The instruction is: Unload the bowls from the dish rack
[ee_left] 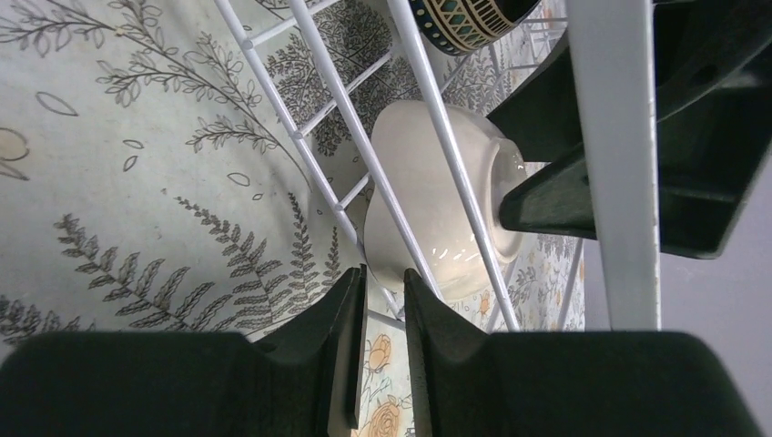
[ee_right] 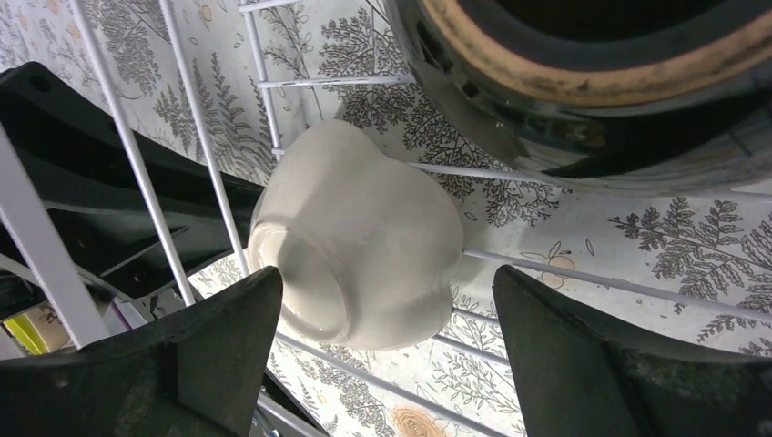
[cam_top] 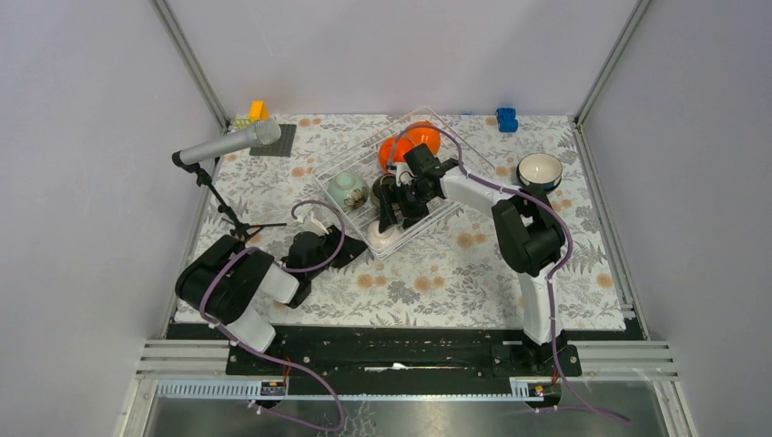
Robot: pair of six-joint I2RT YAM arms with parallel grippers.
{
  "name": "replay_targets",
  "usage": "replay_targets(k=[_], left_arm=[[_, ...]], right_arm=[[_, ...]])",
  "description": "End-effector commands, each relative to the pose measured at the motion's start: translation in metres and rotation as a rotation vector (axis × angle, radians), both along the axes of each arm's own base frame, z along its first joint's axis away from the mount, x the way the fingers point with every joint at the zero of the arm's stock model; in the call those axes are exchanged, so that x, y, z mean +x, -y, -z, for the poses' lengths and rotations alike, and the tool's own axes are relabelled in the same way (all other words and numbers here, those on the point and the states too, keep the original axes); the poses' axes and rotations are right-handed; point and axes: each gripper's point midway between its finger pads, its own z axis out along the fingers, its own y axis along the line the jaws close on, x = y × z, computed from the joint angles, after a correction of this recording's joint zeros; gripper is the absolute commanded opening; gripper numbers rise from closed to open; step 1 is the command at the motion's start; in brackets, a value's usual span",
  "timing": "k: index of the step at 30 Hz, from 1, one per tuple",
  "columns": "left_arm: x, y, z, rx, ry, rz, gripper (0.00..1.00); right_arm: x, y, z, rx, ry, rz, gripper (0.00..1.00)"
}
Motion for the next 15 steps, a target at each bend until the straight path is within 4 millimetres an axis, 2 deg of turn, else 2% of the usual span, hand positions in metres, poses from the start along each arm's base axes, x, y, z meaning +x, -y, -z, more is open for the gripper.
replay_targets(k=[1, 5, 15], left_arm=[[0.0219, 0.0167, -0.0378, -0.101, 0.128, -0.005, 0.26], [0.0224, 0.0228, -0.0414, -0.139, 0.141, 0.011, 0.25], [0.0191, 0.0239, -0.0363, -0.136, 0.132, 0.024, 0.26]], right_arm=[[-0.0023, -0.0077, 0.0037, 0.017, -0.015, -0.018, 0.93], [-0.0022, -0.0104, 0.0023, 0.031, -0.019, -0.018, 0.93], [-0.0037, -0.0139, 0.0011, 0.052, -0.046, 0.009, 0.91]])
